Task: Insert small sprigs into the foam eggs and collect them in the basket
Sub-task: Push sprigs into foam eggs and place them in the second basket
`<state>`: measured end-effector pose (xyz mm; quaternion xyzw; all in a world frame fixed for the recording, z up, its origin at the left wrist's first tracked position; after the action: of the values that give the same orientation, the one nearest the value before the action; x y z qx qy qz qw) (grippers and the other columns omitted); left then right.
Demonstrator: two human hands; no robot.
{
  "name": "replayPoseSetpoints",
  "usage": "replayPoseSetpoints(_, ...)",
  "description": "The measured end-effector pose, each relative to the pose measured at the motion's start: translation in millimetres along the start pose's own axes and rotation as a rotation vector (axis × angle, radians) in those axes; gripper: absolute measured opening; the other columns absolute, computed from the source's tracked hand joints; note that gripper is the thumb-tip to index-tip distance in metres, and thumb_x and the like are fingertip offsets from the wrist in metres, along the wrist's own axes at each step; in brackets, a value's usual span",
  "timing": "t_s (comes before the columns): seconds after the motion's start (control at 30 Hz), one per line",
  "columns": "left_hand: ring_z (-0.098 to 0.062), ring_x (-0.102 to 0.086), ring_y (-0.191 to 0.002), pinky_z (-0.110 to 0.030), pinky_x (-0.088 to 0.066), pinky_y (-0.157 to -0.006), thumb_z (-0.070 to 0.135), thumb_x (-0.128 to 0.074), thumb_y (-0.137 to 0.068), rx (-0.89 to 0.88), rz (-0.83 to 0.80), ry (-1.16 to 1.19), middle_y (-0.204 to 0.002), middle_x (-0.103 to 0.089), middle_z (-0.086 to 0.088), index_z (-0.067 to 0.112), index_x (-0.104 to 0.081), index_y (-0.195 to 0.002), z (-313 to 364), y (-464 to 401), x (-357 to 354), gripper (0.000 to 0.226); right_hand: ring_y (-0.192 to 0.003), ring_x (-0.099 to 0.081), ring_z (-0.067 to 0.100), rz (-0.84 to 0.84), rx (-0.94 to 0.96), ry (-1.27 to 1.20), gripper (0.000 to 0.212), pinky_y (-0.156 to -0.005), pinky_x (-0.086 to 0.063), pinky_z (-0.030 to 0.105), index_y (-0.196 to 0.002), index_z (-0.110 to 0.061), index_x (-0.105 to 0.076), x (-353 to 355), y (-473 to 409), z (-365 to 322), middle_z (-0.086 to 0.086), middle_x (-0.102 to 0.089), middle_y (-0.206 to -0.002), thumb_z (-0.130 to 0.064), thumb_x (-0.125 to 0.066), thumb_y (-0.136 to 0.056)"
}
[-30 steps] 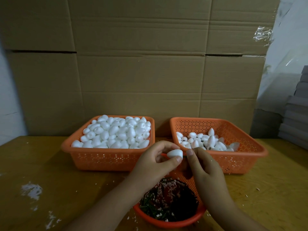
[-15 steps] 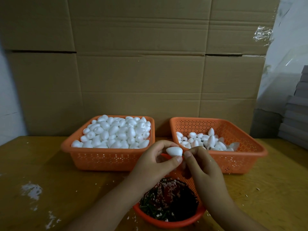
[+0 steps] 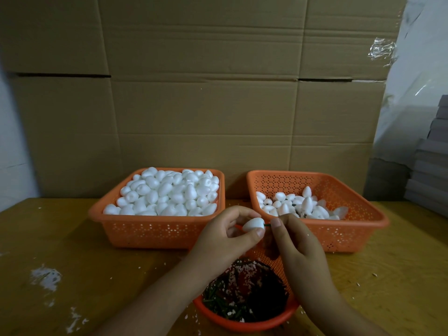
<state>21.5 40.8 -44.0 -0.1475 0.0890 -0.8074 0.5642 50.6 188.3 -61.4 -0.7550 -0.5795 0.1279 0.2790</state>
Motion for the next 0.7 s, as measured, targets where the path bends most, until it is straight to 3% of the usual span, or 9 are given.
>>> replayPoseSetpoints(0.13,-0.004,-0.068,-0.095,-0.017,-0.051,-0.072,0.019,-0.070,-0.088,-0.010,0.021,-0.056,-0.103,-0.071,0.010,0.024,-0.068,-0.105,-1.7,-1.0,0.8,0.018,-0.061,-0.054,0.026,-0.022,0.013,-0.006,0.026,-0.060,-0.045,0.047,-0.076,-0.024,-0.060,1.1,1.6,-1.0,0.006,-0.058,-0.064,-0.044,-0.049,-0.089)
replayPoseSetpoints(0.23,-0.005,-0.067,-0.099,-0.022,-0.053,-0.077,0.022,-0.071,-0.087,-0.002,0.043,-0.103,-0.103,-0.071,0.012,0.028,-0.068,-0.103,-4.4,-2.1,1.5,0.016,-0.063,-0.058,0.014,-0.040,0.025,0.020,0.021,-0.060,-0.047,0.036,-0.080,-0.028,-0.066,1.7,1.9,-0.8,0.001,-0.064,-0.071,-0.033,-0.050,-0.093)
replayPoseSetpoints(0.33,-0.004,-0.068,-0.100,-0.021,-0.052,-0.075,0.021,-0.072,-0.088,0.026,0.040,-0.097,-0.105,-0.072,0.010,0.029,-0.067,-0.102,-8.0,-3.4,1.5,0.017,-0.079,-0.064,0.009,-0.046,0.049,0.077,0.026,-0.068,-0.049,0.028,-0.085,-0.032,-0.070,1.3,1.2,-0.6,-0.009,-0.069,-0.084,-0.015,-0.053,-0.097)
replayPoseSetpoints(0.47,-0.005,-0.069,-0.098,-0.024,-0.052,-0.079,0.021,-0.071,-0.088,0.015,0.031,-0.089,-0.103,-0.074,0.007,0.027,-0.067,-0.100,-9.3,-4.0,1.3,0.014,-0.094,-0.063,0.007,-0.068,0.097,0.160,0.018,-0.074,-0.048,0.018,-0.095,-0.034,-0.068,1.4,0.9,-1.7,-0.013,-0.065,-0.096,-0.022,-0.055,-0.096)
replayPoseSetpoints(0.6,0.001,-0.065,-0.096,-0.028,-0.052,-0.086,0.028,-0.074,-0.086,-0.091,0.106,-0.148,-0.099,-0.072,0.016,0.031,-0.069,-0.096,-6.7,-4.1,2.7,0.011,-0.091,-0.066,0.006,-0.103,0.008,0.098,0.012,-0.077,-0.055,0.033,-0.101,-0.037,-0.058,1.6,0.4,1.1,-0.014,-0.067,-0.099,-0.032,-0.060,-0.090)
replayPoseSetpoints(0.7,-0.002,-0.062,-0.085,-0.030,-0.052,-0.074,0.038,-0.070,-0.079,-0.111,0.136,-0.107,-0.089,-0.070,0.018,0.037,-0.069,-0.093,-4.4,-4.9,2.8,0.014,-0.086,-0.067,0.006,-0.129,0.025,0.114,0.019,-0.074,-0.055,0.033,-0.099,-0.041,-0.053,-0.1,-0.3,0.7,-0.014,-0.068,-0.097,-0.039,-0.065,-0.084)
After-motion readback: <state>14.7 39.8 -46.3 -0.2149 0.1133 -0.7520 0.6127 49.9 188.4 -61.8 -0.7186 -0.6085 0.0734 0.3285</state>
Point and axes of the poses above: each hand's wrist, its own y-axis away from the middle knuckle, its own x-axis out of the back of the hand, z = x × y, the point moved 1 cm from there along -y, towards the middle knuckle
